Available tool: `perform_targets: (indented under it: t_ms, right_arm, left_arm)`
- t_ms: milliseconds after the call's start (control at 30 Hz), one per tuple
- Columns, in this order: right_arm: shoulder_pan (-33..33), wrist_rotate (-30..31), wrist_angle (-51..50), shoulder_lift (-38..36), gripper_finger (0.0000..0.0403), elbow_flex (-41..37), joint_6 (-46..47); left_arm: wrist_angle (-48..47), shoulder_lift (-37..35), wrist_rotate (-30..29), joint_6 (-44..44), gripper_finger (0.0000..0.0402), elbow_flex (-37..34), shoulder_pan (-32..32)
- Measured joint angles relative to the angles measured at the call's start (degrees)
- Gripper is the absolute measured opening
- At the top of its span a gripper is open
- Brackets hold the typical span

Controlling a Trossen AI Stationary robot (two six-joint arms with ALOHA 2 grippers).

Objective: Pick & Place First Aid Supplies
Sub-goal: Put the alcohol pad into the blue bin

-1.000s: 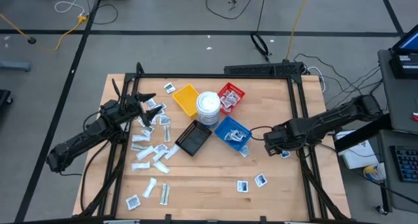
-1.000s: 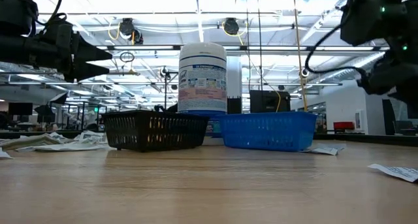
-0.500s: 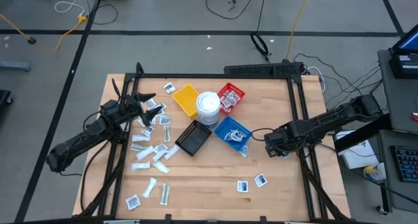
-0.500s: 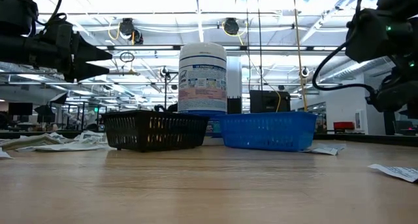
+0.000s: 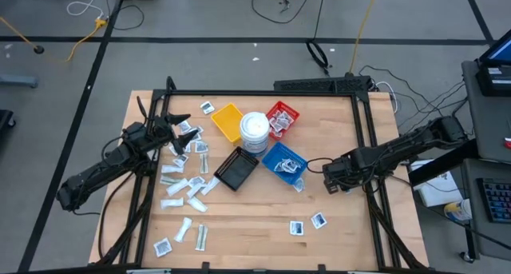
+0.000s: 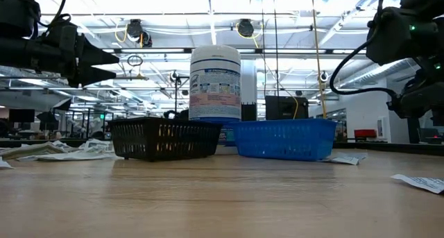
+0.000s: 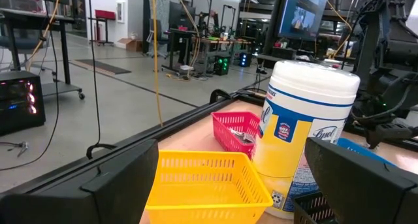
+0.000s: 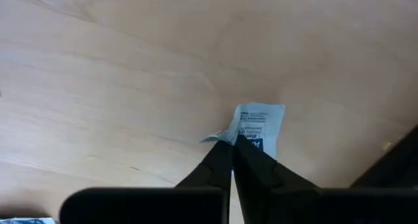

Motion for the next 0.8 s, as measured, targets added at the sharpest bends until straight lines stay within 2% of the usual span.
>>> perform_targets:
  t_ms: [133,467,700,800]
  right_arm:
    - [-0.15,2.49,-4.94,0.03,0.0002,4.81,-2.21]
    - [-0.13,4.12,-18.46,0.05,0.0001,16.00,-7.16]
    - [-0.59,5.98,-22.45,0.13,0.0000,20.38,-12.04]
    - [-2.52,6.59,-22.30,3.24,0.0000,22.87,-16.38]
  left_arm:
    - [0.00,0.00,0.00,0.01,0.0392,0.02,0.00]
    - [-0.01,0.00,0.00,0.00,0.0392,0.02,-0.02]
    - [-0.01,0.01,0.00,0.00,0.0392,0.01,-0.01]
    - [0.00,0.00,0.00,0.00,0.0392,0.02,0.00]
